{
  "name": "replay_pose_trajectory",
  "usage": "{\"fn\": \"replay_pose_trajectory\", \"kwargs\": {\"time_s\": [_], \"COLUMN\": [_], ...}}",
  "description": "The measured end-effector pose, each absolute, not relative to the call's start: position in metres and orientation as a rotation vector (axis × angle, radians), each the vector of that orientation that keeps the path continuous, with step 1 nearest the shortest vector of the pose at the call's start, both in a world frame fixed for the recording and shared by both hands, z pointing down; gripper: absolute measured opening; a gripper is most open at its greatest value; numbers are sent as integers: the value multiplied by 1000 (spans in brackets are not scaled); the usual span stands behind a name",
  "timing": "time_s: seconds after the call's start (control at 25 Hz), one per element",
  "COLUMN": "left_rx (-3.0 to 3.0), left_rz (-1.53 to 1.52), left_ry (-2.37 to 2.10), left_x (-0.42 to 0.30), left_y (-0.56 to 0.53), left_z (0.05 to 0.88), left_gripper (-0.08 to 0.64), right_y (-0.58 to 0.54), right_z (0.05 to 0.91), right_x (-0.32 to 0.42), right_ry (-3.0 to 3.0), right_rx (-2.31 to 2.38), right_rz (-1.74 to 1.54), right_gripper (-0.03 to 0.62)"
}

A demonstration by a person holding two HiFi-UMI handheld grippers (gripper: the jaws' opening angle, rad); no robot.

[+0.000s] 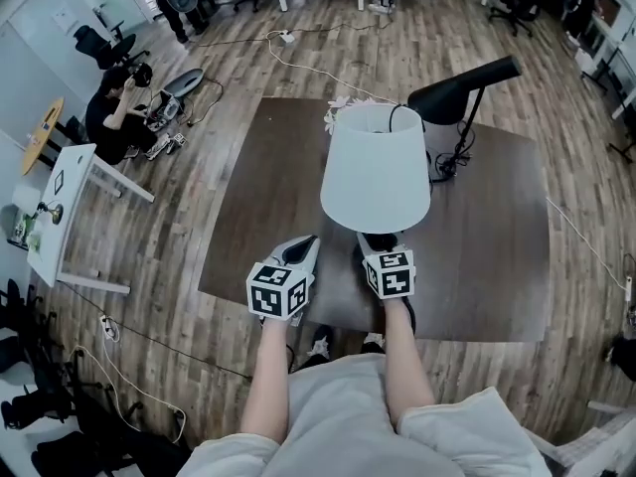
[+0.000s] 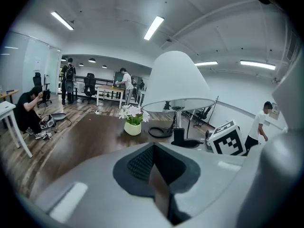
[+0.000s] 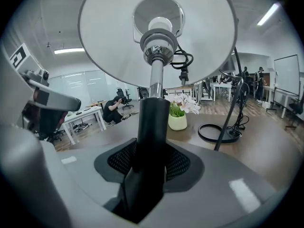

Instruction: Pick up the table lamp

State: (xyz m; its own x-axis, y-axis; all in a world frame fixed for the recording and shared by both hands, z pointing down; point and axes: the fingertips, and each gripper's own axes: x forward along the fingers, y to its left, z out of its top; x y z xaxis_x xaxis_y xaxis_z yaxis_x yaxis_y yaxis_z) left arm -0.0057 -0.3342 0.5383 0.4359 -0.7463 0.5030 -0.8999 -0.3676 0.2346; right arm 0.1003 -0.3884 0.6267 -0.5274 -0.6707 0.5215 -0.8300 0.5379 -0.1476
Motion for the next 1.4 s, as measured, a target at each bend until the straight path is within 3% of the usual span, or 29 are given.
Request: {"fn": "replay_pose_trajectory", "kwargs": {"time_s": [0.88,1.4], "left_rx": [2374,2458], "left_rz": [382,384], "left_ry": [-1144,-1034], "left_x": [-50,-17], "left_y": [-296,-294], "left_z": [557,558], "left_gripper": [0,0], "right_y": [-324,-294], "right_z": [582,573], "right_x": [51,75], "right_ry": [-2334,-2322], "right_rx": [1481,1577], "right_rz": [510,515], "right_gripper": [196,196]}}
